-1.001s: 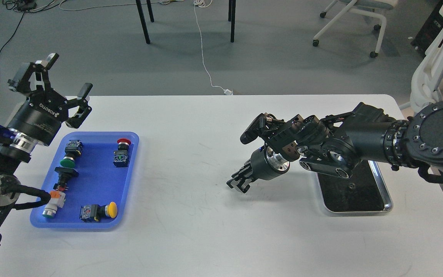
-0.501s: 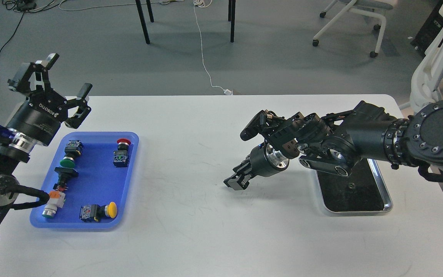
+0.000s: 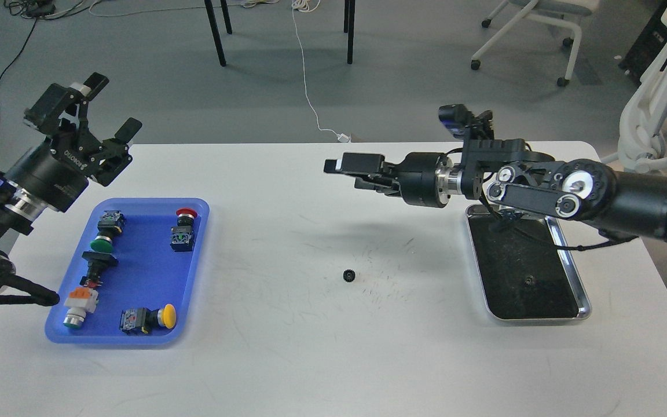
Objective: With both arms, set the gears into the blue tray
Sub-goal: 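Open the right gripper to drop the part on the table, retract, then reach the left gripper toward the black part on the table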
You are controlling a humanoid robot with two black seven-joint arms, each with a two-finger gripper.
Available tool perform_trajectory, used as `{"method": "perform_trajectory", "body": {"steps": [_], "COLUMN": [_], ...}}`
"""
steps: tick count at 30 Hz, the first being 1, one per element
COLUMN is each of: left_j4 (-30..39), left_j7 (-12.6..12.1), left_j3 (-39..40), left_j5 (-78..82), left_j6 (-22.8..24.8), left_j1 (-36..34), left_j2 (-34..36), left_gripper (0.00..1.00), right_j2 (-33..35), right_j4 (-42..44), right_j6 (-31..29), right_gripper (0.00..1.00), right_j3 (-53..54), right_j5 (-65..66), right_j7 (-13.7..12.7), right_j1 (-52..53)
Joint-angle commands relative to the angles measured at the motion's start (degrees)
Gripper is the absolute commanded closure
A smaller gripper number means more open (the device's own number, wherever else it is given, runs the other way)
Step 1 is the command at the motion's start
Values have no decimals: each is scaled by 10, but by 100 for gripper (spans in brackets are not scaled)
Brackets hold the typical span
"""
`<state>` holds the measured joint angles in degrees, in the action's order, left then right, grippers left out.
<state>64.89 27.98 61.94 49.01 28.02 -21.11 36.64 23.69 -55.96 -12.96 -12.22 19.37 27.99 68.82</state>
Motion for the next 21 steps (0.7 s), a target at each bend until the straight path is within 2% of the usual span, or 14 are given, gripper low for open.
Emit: {"method": "perform_trajectory", "body": {"steps": [1, 4, 7, 9, 14, 17, 21], "left_j4": [12, 38, 67, 80, 74, 58, 20], "left_j7": [0, 0, 0, 0, 0, 0, 0], "left_j3": [-2, -2, -25, -68, -265, -405, -488], "left_j5": [83, 189, 301, 377, 545, 609, 644], "left_j6": [0, 0, 0, 0, 0, -68, -90], "left_j1": [-21, -38, -58, -86, -197, -277, -326], "left_j2": [-12, -37, -59, -76, -104, -128, -174], "left_gripper": [2, 2, 2, 2, 2, 2, 2], "right_j2": [84, 151, 203, 218, 224, 223, 224], "right_j4": [-6, -8, -8, -8, -7, -6, -4], "right_j6": [-57, -150, -150, -150, -150, -150, -150], "right_gripper": [4, 4, 4, 3, 3, 3, 3], "right_j3": [127, 219, 271, 294, 330, 338, 342], "right_j5": [-85, -136, -160, -165, -165, -165, -165], "right_j7": [0, 0, 0, 0, 0, 0, 0], "right_j1": [-107, -197, -271, -309, -374, -382, -382]}}
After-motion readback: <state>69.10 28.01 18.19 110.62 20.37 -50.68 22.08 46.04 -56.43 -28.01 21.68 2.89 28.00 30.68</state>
